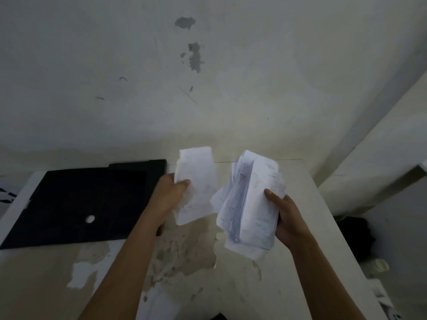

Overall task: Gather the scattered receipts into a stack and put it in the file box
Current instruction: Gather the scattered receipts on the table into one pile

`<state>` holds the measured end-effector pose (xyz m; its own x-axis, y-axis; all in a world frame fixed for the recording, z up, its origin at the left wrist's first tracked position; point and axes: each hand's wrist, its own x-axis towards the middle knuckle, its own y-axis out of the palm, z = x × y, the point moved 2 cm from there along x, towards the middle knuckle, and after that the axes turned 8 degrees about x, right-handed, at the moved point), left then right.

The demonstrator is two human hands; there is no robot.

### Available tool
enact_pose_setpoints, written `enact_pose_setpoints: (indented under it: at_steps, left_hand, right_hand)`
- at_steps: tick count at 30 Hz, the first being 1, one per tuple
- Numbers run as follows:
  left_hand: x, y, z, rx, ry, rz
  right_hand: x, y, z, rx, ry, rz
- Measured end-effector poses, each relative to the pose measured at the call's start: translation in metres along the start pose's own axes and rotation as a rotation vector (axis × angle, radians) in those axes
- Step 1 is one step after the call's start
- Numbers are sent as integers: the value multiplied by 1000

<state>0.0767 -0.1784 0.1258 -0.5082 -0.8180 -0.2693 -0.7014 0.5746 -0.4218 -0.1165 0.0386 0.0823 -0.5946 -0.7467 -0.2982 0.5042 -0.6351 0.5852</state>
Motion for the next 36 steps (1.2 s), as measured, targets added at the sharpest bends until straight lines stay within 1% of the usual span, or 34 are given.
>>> enact_pose_setpoints:
  at_steps: [2,4,6,9,12,15,17,20,23,25,27,29,31,32,33,35,36]
  left_hand:
    - [-7,11,-9,-60,-24,244]
    - [-16,23,-16,-139,-53,424]
    - [-20,33,-17,-101,-19,515]
    - [-25,43,-11,-88,-18,582]
    - [-25,49,-9,-227,-62,582]
    - [-22,52,-11,-401,-113,482]
    - [-18,52,-12,-439,-127,374]
    - [-14,49,-13,-446,-83,225]
    - [-14,45,-11,-442,-15,146]
    - [-17,50,-11,-452,20,175]
    - [-19,62,-12,-450,8,250]
    - [-23,75,-13,-477,-73,325]
    - [-27,83,-16,-558,-171,393]
    - [-30,85,-21,-557,-181,425]
    - [-31,86,-25,-480,-151,451]
    - [-33,92,-28,-107,-16,472]
    - [-37,97,-28,51,56,515]
  right_hand:
    - [-1,4,0,-28,21,15]
    - [0,9,0,-45,31,29]
    - [0,10,-1,-34,44,33]
    - [0,6,-2,39,91,22]
    - [0,2,-7,108,134,12]
    - [-2,1,-19,153,188,-32]
    - [-5,-1,-27,201,213,-54]
    - [-5,-9,-32,291,167,-67]
    - [-4,-14,-27,365,128,-44]
    - [-2,-14,-22,403,111,-7]
    - [0,-11,-19,400,79,40]
    - [1,-7,-16,366,37,45]
    - [1,-7,-14,296,-15,59]
    - [0,-7,-12,261,-34,57]
    - [-2,-8,-11,224,-49,48]
    - [-5,-9,-10,141,-82,33]
    - [-7,-6,-11,96,-94,25]
